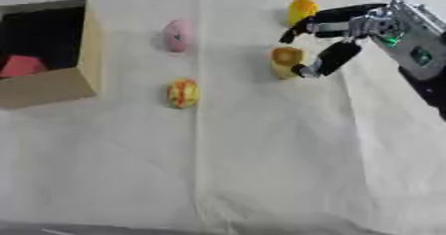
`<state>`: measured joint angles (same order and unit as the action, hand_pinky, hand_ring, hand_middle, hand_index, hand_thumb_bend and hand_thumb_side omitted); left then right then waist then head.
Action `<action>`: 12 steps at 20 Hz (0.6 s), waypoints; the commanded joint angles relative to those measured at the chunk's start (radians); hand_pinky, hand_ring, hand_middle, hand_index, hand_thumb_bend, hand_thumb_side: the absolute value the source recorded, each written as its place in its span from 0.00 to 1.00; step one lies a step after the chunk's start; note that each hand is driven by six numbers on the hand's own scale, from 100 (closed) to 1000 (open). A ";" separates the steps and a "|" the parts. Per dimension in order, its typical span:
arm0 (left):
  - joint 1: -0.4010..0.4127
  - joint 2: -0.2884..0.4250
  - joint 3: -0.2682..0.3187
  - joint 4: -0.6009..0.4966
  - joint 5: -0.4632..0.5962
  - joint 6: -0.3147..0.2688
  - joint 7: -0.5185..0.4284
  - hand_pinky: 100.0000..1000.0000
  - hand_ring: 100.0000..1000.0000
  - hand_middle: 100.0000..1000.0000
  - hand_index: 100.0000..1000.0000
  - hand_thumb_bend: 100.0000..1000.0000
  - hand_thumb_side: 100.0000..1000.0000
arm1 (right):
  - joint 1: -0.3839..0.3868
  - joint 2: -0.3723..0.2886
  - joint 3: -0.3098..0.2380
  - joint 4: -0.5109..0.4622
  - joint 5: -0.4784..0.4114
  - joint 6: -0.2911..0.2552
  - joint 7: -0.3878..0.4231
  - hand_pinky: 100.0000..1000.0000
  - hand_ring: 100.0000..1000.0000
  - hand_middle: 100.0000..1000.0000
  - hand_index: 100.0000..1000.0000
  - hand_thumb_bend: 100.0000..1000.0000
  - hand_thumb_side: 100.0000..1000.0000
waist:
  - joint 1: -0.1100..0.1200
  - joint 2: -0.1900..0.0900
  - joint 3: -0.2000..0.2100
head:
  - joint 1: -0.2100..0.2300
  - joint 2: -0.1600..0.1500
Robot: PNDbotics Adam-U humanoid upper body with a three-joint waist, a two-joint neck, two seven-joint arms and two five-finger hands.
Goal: Pick up objects on the table and place them in the box.
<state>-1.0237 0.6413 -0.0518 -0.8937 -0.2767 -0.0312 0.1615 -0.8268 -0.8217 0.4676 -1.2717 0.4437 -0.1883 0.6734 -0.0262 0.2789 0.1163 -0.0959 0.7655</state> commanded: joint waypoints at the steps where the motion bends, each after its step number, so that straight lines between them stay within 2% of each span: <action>1: -0.028 0.018 0.005 -0.006 0.003 -0.004 0.003 0.80 0.75 0.74 0.92 0.68 0.80 | -0.022 -0.011 -0.025 0.029 0.029 -0.004 -0.013 0.95 0.98 0.87 0.94 0.17 0.38 | 0.005 -0.016 0.002 | -0.002 0.004; 12: -0.032 0.012 0.006 -0.003 0.003 -0.009 0.003 0.80 0.75 0.74 0.92 0.67 0.80 | -0.042 0.034 -0.042 0.130 0.105 -0.031 -0.030 0.94 0.95 0.82 0.91 0.20 0.33 | 0.001 0.005 0.015 | -0.010 0.000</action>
<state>-1.0303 0.6325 -0.0517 -0.8881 -0.2765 -0.0362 0.1626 -0.8532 -0.7742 0.4373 -1.1509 0.5326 -0.2144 0.6451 -0.0274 0.3013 0.1307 -0.1030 0.7655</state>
